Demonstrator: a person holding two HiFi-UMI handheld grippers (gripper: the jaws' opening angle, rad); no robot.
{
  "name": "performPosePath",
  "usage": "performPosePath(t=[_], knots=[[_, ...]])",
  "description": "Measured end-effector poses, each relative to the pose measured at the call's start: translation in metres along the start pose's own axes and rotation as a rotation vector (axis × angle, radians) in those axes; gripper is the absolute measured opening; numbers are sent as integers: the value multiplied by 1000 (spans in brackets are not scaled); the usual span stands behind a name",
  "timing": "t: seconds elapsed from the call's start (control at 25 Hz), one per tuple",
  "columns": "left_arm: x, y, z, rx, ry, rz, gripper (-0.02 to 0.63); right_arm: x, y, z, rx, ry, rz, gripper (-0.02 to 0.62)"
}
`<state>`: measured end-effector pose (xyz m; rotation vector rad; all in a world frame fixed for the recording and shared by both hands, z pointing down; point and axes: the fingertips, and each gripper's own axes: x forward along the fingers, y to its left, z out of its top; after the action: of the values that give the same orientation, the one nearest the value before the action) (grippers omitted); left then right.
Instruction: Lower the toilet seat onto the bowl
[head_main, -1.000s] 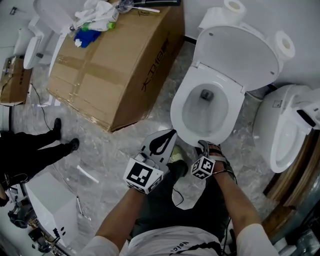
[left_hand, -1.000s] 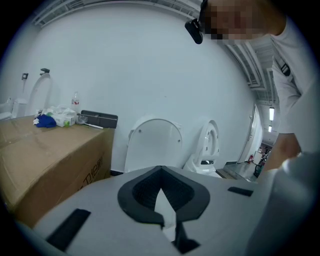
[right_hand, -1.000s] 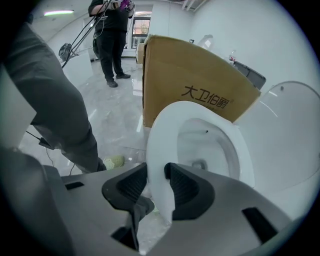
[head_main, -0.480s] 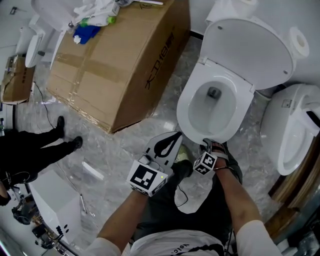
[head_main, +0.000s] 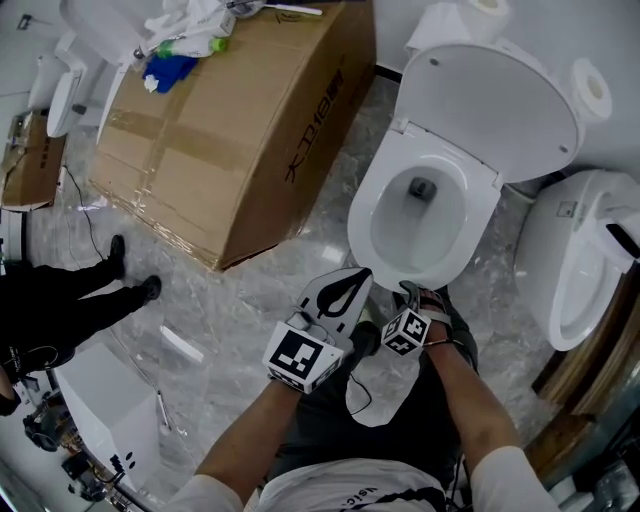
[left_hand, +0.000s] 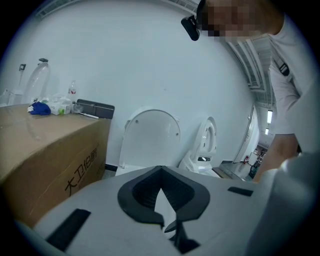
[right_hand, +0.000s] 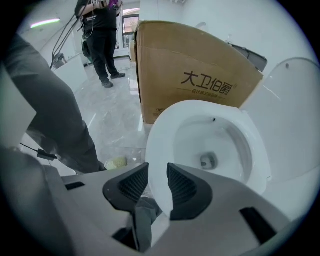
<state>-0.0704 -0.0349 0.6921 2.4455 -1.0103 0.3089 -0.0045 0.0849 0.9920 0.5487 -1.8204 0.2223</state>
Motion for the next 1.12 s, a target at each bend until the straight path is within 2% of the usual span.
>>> performPosePath(t=[0.2, 0.4, 0.56, 0.8, 1.12], knots=[[-1, -11, 2, -2, 15, -25, 8, -33, -7, 25, 55, -83, -3, 95], [-11, -27, 28, 5, 0, -46, 8, -84, -19, 50, 111, -143, -11, 61], [-24, -39, 50, 27, 27, -32, 8, -139, -29, 70, 190, -201, -15, 46], [-52, -75, 98, 34, 20, -68, 8, -247, -36, 113, 278, -327, -1, 35], [-79, -97, 168, 83, -36, -60, 8, -358, -84, 179, 377, -520, -71, 29]])
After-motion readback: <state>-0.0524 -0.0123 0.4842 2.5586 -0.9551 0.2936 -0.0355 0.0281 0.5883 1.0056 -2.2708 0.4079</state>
